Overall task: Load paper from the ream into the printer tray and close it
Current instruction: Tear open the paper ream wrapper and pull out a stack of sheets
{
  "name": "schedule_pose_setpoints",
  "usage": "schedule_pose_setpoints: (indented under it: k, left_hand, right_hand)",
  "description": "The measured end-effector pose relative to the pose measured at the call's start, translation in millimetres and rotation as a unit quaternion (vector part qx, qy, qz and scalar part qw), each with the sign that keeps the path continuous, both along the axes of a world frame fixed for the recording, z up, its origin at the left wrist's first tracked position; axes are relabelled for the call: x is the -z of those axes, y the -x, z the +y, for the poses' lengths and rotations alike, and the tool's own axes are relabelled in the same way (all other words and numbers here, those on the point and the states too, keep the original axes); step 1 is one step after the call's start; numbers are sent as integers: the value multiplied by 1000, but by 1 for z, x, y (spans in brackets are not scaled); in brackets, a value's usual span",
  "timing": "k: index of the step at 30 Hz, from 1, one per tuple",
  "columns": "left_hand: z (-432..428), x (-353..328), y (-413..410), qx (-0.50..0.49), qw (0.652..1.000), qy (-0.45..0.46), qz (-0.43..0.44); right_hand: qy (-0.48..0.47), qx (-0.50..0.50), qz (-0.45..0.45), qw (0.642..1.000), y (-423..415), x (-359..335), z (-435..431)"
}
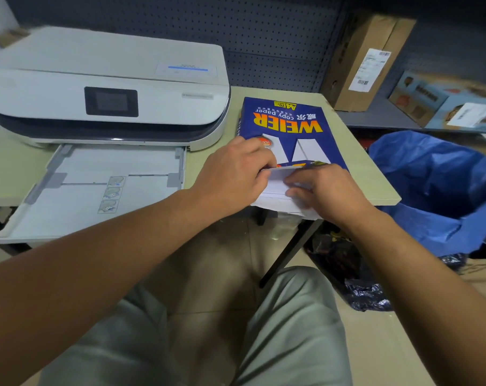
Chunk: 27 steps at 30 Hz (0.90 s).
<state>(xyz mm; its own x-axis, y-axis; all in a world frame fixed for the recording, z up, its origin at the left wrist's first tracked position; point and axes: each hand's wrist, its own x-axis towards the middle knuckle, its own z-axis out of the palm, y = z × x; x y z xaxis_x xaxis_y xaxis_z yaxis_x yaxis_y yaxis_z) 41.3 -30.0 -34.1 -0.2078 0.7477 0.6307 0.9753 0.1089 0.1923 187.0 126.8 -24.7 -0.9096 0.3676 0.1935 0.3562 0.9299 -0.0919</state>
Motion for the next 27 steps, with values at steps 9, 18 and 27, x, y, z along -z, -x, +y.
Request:
schedule_pose_setpoints:
  k: [9,18,27]
  left_hand:
    - [-4,-5,2,-13,1000,7,-27]
    - [-3,-4,4,-19,999,22,-25]
    - [-4,-7,3,-26,999,11,-21]
  right_hand:
    - [5,-27,-10,1000,4,-8,7]
    - [-21,-54,-11,998,2,-6,9]
    - [-61,-64,-33,996,-1,-9,9]
